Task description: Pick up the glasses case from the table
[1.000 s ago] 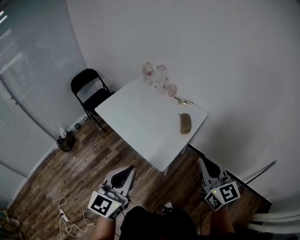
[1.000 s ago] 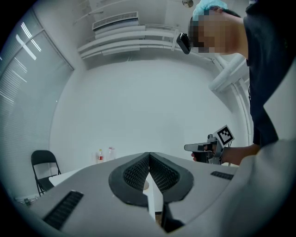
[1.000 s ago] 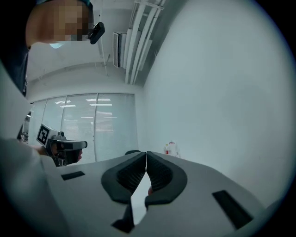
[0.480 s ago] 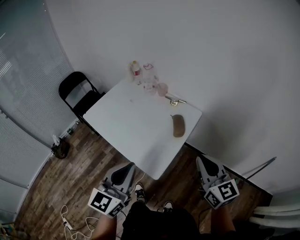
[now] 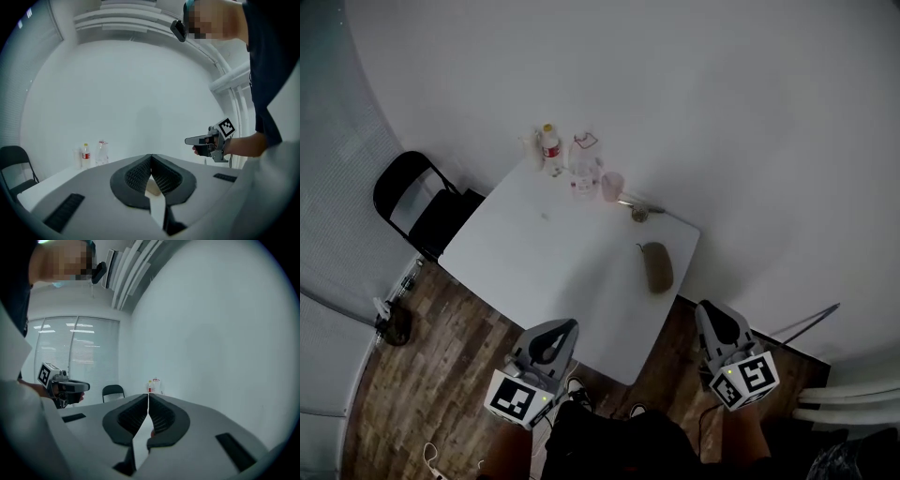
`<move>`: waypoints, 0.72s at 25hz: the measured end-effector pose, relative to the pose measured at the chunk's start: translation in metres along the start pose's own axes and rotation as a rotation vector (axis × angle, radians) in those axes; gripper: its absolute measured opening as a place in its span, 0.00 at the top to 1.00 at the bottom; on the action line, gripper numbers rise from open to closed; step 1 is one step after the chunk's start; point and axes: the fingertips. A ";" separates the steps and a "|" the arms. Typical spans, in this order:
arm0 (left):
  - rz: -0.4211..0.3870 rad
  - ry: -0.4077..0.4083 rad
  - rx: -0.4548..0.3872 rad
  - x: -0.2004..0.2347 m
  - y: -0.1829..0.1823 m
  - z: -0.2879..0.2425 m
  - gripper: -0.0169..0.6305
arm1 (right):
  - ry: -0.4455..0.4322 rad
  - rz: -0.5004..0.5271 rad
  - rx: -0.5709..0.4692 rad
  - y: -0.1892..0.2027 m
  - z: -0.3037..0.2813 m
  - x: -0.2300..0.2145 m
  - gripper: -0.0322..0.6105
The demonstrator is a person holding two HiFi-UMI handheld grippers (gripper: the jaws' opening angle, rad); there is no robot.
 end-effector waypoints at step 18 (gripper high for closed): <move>0.145 0.082 0.068 0.058 0.045 -0.032 0.94 | 0.164 0.003 0.397 0.151 -0.159 -0.057 0.53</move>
Point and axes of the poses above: the fingertips, and each gripper's own axes: z backward along the fingers, x to its left, y out of its underside, and after that the axes turned 4 degrees about y, right-handed
